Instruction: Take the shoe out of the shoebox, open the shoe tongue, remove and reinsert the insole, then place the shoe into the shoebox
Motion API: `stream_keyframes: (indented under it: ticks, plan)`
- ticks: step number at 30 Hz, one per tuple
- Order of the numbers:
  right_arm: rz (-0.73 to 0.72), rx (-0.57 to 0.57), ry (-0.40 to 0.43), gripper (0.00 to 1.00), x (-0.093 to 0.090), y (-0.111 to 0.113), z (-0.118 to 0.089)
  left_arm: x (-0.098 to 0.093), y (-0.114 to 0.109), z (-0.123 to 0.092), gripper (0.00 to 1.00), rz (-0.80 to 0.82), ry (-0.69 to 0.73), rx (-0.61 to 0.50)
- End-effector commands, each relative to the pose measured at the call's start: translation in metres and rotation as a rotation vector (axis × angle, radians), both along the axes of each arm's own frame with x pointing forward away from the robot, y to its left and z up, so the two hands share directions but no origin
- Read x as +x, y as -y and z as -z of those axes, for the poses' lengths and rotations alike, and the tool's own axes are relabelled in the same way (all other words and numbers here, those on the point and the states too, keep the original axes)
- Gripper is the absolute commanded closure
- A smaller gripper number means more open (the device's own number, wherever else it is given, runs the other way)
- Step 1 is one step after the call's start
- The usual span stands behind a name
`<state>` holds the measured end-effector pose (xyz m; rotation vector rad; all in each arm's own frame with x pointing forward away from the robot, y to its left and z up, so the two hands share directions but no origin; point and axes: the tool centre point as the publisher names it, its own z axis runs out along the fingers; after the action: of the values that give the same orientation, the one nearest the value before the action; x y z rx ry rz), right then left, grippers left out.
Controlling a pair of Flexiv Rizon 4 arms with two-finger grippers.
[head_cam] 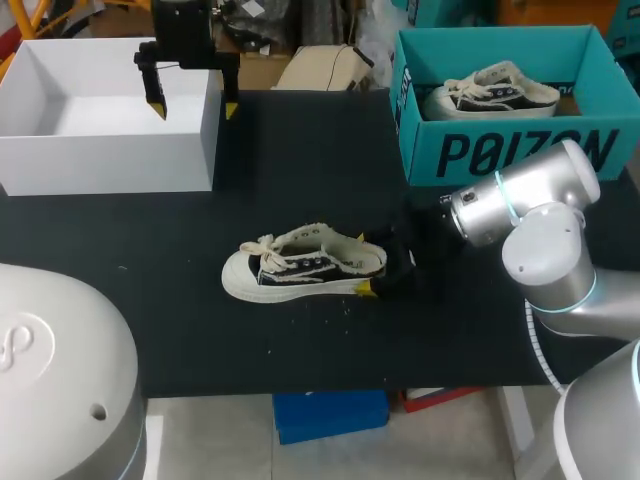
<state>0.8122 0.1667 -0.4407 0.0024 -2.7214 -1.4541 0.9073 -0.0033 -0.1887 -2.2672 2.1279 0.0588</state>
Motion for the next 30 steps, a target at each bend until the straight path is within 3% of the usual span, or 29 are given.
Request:
stream_keyframes:
  ticks: [1, 17, 21, 30]
  plan:
    - [0.001, -0.002, -0.001, 1.0, 0.001, -0.003, 0.005, -0.019, 0.012, 0.004, 0.0, 0.014, 0.042, -0.006]
    - [0.001, -0.002, -0.001, 1.0, 0.001, -0.003, 0.005, -0.019, 0.012, 0.004, 0.0, 0.014, 0.042, -0.006]
    - [0.001, -0.002, -0.001, 1.0, 0.001, -0.003, 0.005, -0.026, 0.028, 0.015, 0.0, 0.001, 0.025, -0.008]
    - [0.001, -0.002, -0.001, 1.0, 0.001, -0.003, 0.005, -0.066, 0.076, 0.047, 0.0, 0.002, -0.07, 0.032]
